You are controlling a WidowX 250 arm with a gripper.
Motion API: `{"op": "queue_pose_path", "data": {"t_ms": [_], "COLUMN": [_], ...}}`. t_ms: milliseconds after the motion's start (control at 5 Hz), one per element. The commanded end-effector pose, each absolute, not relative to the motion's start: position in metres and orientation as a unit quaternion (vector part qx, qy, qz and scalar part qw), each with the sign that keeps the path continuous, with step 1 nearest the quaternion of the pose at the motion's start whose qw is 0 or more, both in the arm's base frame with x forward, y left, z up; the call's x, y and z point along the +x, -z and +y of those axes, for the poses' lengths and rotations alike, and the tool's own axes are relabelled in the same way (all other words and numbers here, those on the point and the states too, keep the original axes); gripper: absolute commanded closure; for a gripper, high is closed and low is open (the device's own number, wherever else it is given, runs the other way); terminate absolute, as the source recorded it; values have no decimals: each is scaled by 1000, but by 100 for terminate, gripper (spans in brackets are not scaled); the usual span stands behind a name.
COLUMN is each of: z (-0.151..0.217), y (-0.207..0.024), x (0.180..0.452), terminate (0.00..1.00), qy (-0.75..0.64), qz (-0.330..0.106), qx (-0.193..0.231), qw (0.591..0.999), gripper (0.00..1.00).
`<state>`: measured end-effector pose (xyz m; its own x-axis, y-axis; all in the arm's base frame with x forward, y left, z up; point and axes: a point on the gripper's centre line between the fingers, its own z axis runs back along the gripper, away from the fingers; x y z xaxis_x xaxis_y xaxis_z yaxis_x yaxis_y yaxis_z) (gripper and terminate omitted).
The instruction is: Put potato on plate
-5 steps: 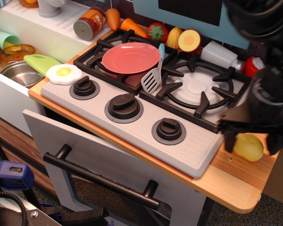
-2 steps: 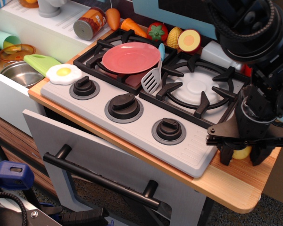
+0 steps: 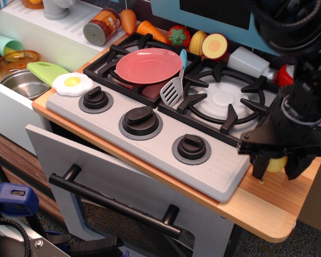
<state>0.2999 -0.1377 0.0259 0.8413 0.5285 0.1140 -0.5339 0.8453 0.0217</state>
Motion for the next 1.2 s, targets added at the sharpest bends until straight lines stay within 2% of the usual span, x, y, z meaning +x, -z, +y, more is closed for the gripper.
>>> {"op": "queue_pose_path", "data": {"t_ms": [0,200,400,600,800,1000], "z": [-108,-59,-10,36,60,78], "y": [-107,-122,-128,-124,-111,-96], "x": [313,326,341,346,344,340], "terminate": [0,0,0,0,0,0], "qy": [-238,-200,-172,-143,-131,-124], "qz": [-88,-79,-78,-91,-100,-87], "qx": [67,71,76,83,71,47], "qw": [965,974,979,982,984,987], "gripper": [100,100,100,100,100,100]}}
